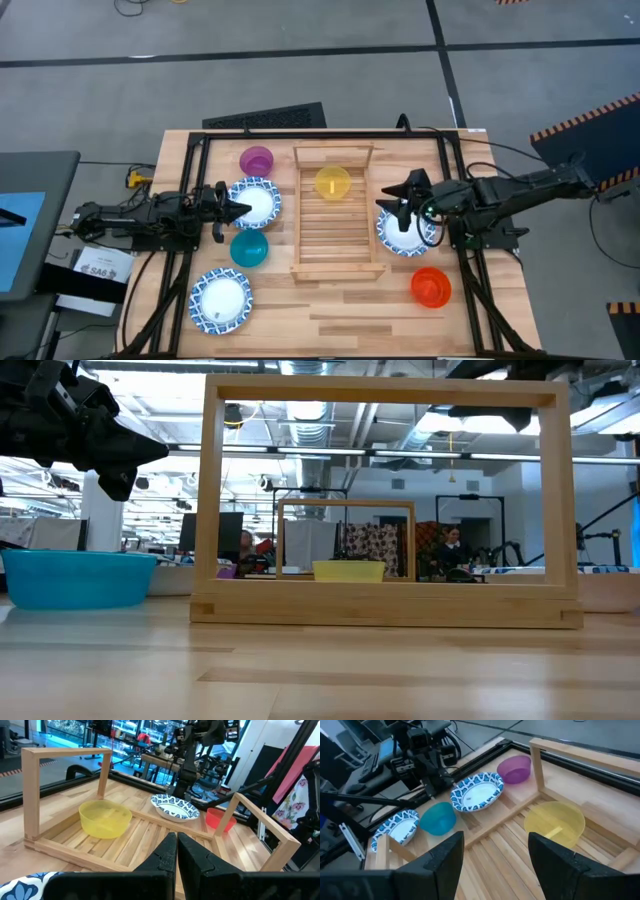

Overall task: Place and stack bowls onto a shelf
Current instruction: Put the top left blue patterned bowl on the shelf, then stack the violet bowl on top of the yellow bowl on the shelf

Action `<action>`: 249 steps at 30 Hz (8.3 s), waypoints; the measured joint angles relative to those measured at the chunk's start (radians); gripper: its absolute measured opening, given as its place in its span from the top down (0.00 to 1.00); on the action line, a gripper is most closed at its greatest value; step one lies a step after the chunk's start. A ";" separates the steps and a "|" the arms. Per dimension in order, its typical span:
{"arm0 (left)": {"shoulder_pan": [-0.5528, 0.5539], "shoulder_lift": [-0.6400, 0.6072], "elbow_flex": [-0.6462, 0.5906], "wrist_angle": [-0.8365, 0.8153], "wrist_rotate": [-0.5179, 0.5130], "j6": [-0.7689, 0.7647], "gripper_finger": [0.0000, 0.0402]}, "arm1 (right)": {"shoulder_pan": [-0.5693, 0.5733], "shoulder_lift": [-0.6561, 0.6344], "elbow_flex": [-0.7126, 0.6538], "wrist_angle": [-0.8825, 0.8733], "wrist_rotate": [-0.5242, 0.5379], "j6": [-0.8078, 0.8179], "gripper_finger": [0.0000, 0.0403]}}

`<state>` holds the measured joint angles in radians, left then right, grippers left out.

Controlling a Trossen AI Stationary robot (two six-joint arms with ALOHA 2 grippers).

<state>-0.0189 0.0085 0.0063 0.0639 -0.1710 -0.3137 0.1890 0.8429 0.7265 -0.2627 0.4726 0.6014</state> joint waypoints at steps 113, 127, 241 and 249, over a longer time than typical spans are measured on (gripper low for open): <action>0.151 1.469 1.012 -0.443 0.174 -0.635 1.00 | -0.039 0.002 0.001 0.197 -0.002 0.026 0.38; 0.067 1.716 1.012 -0.215 0.195 -0.798 1.00 | -0.039 0.002 0.001 0.197 -0.002 0.026 0.38; 0.758 1.470 0.808 -0.512 0.226 0.430 0.59 | -0.039 0.002 0.001 0.271 -0.001 -0.100 0.38; 0.756 1.360 0.809 -0.466 0.187 0.514 0.59 | -0.040 0.002 0.001 0.271 -0.001 -0.079 0.38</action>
<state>0.7371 1.3686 0.8149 -0.4016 0.0155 0.2008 0.1486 0.8451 0.7273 0.0082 0.4713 0.5223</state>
